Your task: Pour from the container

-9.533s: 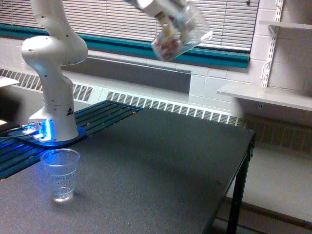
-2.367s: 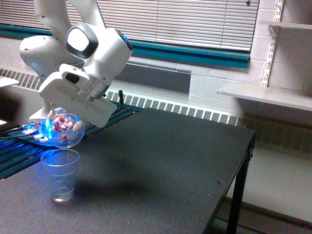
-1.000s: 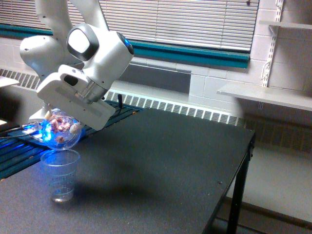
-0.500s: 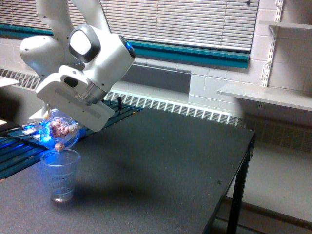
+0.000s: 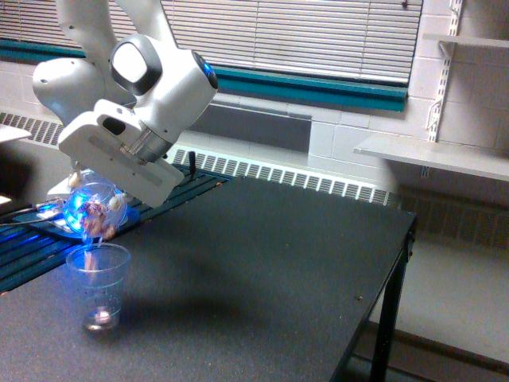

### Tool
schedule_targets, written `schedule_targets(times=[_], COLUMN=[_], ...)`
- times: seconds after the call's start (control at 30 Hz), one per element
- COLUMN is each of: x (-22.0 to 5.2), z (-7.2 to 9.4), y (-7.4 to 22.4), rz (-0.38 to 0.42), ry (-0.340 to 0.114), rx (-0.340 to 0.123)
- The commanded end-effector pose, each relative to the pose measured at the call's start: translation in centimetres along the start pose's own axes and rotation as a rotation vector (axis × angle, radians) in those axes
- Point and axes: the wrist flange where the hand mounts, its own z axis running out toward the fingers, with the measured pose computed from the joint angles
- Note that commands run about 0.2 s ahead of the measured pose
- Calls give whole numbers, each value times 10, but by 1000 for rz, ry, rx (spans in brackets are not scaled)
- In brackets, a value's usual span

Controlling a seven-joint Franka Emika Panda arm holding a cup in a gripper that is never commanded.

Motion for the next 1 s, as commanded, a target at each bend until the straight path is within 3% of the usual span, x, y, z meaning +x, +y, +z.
schedule_targets(times=[0.03,0.27,0.5,0.73,1.0], x=[3,-14,6,9,-5], z=[0,-2,-1,-1,-3], y=[2,13,2,-2,2], rz=[10,13,3,6,8], ry=[4,10,8,11,19], rx=[-7,-2,-3,1,10])
